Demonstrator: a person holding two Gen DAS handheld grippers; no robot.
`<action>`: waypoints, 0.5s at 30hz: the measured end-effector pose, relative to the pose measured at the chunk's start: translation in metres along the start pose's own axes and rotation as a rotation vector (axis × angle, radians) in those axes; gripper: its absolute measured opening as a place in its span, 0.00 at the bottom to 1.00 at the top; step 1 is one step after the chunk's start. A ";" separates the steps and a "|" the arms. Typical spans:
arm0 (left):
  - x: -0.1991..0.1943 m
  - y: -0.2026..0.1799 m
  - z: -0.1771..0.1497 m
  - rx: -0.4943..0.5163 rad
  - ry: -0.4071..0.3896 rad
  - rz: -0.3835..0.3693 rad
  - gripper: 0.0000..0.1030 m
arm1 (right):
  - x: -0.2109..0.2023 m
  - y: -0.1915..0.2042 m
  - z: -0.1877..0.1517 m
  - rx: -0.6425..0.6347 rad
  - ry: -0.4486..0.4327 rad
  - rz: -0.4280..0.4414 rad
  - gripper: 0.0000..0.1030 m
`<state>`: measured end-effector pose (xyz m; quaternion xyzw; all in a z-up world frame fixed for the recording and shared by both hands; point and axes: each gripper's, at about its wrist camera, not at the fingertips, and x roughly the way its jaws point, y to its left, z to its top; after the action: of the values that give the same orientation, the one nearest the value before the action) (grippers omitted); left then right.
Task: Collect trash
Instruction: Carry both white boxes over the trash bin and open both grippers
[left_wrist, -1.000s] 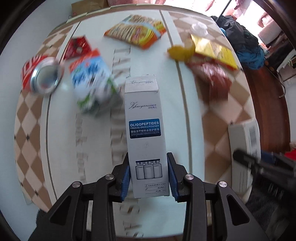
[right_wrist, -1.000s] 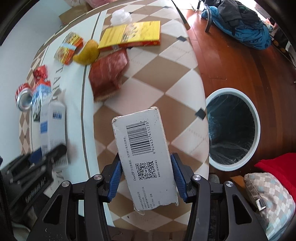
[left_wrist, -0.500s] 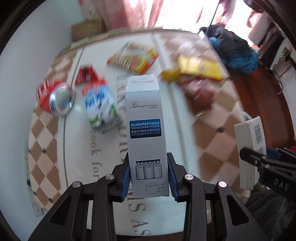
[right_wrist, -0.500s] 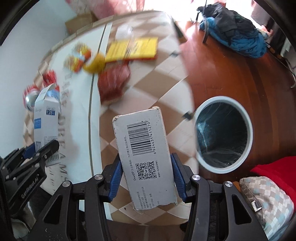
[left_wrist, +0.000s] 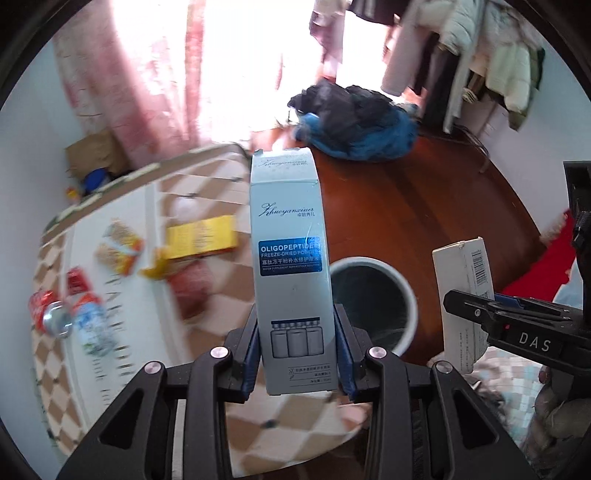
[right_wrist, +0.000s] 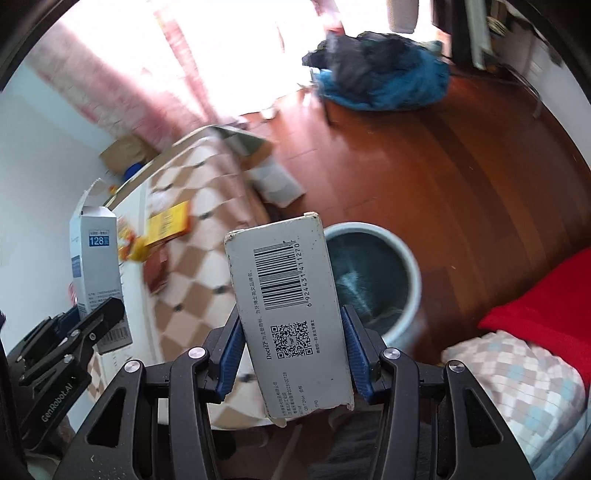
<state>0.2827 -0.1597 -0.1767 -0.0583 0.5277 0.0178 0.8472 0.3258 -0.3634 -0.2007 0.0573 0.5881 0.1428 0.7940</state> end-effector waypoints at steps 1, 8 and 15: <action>0.011 -0.007 0.002 0.007 0.012 -0.007 0.31 | 0.003 -0.016 0.001 0.022 0.006 -0.008 0.51; 0.102 -0.063 0.002 0.027 0.184 -0.072 0.31 | 0.056 -0.097 0.011 0.139 0.091 -0.008 0.51; 0.164 -0.090 0.003 0.038 0.307 -0.119 0.32 | 0.119 -0.141 0.020 0.210 0.170 0.006 0.51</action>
<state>0.3663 -0.2540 -0.3149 -0.0753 0.6468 -0.0515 0.7572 0.3992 -0.4608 -0.3400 0.1296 0.6650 0.0870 0.7304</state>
